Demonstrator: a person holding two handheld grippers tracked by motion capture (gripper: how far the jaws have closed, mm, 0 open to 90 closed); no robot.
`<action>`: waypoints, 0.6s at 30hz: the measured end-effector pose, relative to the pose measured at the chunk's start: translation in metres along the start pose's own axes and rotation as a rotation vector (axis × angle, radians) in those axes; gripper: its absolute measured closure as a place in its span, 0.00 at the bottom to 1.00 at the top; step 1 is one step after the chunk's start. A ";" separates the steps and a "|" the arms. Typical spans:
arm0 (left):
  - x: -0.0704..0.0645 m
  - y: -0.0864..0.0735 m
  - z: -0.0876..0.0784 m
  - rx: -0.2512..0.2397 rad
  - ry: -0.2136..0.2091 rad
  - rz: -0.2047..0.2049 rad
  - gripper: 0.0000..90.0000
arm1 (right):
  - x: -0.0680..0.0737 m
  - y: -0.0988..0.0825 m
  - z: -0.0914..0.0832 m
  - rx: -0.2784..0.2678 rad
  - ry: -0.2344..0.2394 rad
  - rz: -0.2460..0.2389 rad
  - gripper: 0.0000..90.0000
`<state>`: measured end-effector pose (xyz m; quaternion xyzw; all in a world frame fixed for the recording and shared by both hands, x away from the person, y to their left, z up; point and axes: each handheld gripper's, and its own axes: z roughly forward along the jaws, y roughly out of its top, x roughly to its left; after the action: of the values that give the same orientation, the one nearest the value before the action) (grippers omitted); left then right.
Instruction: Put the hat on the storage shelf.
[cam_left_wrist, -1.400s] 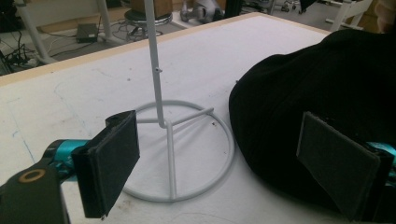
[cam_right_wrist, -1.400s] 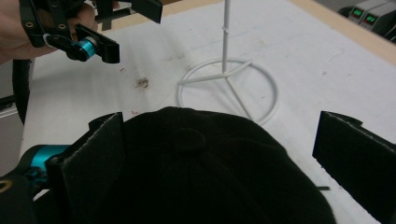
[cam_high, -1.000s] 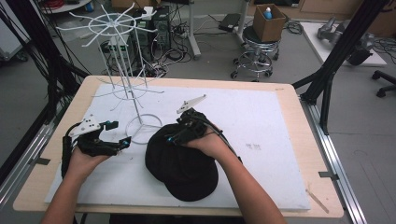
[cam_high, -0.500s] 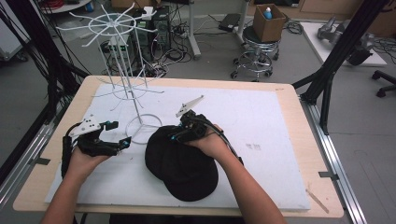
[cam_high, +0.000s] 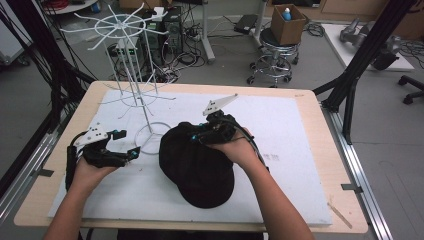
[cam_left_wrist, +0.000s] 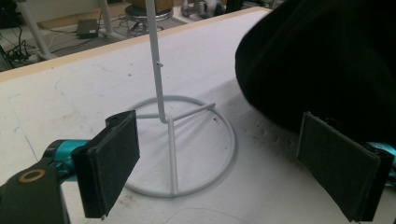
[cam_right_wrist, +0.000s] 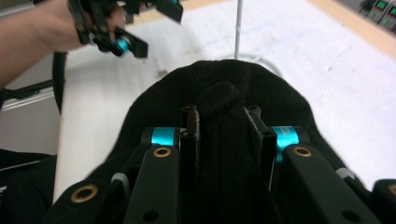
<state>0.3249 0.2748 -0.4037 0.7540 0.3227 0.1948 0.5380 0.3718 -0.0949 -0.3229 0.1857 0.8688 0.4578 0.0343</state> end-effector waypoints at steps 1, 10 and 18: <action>0.000 0.000 0.000 0.000 0.000 -0.001 0.15 | 0.001 0.003 -0.005 -0.008 -0.004 -0.008 0.79; 0.000 0.000 -0.001 -0.003 0.000 -0.002 0.15 | 0.007 0.023 -0.047 -0.090 -0.056 -0.053 0.80; 0.001 0.000 0.000 -0.002 0.004 -0.009 0.15 | 0.006 0.043 -0.078 -0.138 -0.072 -0.074 0.80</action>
<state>0.3253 0.2757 -0.4040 0.7515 0.3268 0.1943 0.5392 0.3607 -0.1318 -0.2422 0.1672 0.8395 0.5083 0.0951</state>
